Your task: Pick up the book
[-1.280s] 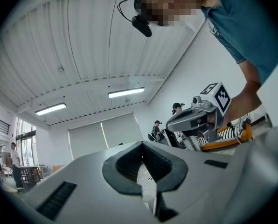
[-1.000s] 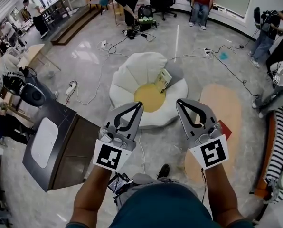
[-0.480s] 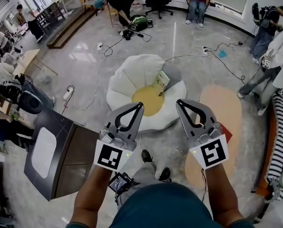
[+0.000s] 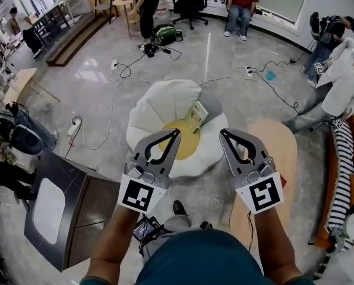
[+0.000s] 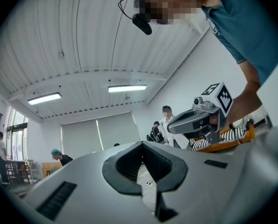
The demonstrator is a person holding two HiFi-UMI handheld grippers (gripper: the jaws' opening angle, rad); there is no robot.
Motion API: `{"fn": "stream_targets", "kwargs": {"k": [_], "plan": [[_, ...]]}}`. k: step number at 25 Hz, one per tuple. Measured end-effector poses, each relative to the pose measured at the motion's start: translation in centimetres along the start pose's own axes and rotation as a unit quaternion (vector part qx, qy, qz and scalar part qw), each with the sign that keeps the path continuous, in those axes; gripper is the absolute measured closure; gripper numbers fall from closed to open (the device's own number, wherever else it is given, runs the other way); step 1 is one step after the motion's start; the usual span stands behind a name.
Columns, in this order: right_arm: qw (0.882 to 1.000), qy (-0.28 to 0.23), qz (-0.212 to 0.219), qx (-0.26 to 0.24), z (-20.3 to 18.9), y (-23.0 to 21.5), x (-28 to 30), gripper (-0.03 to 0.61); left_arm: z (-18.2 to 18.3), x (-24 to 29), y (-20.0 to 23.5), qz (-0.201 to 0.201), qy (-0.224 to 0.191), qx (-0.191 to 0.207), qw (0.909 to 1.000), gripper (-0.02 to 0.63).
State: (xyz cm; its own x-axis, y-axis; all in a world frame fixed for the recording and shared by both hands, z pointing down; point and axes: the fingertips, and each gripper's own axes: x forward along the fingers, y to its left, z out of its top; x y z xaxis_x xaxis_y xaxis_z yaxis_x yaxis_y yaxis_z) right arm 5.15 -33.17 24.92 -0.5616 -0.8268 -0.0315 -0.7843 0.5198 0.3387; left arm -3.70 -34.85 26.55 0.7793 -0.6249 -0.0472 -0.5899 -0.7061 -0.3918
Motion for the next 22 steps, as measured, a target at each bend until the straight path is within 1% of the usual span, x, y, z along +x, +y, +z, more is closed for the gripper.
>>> {"fn": "stream_targets", "kwargs": {"k": [4, 12, 22], "plan": [[1.000, 0.009, -0.004, -0.011, 0.0, 0.0, 3.5, 0.566, -1.3, 0.7, 3.3, 0.000, -0.019, -0.010, 0.9998, 0.611], [1.000, 0.026, 0.000, -0.015, -0.6, 0.3, 8.4, 0.566, -3.3, 1.2, 7.5, -0.002, -0.037, -0.015, 0.9992, 0.611], [0.999, 0.036, 0.007, -0.013, -2.8, -2.0, 12.5, 0.566, -5.7, 3.9, 10.2, -0.002, -0.027, -0.027, 0.9993, 0.610]]}}
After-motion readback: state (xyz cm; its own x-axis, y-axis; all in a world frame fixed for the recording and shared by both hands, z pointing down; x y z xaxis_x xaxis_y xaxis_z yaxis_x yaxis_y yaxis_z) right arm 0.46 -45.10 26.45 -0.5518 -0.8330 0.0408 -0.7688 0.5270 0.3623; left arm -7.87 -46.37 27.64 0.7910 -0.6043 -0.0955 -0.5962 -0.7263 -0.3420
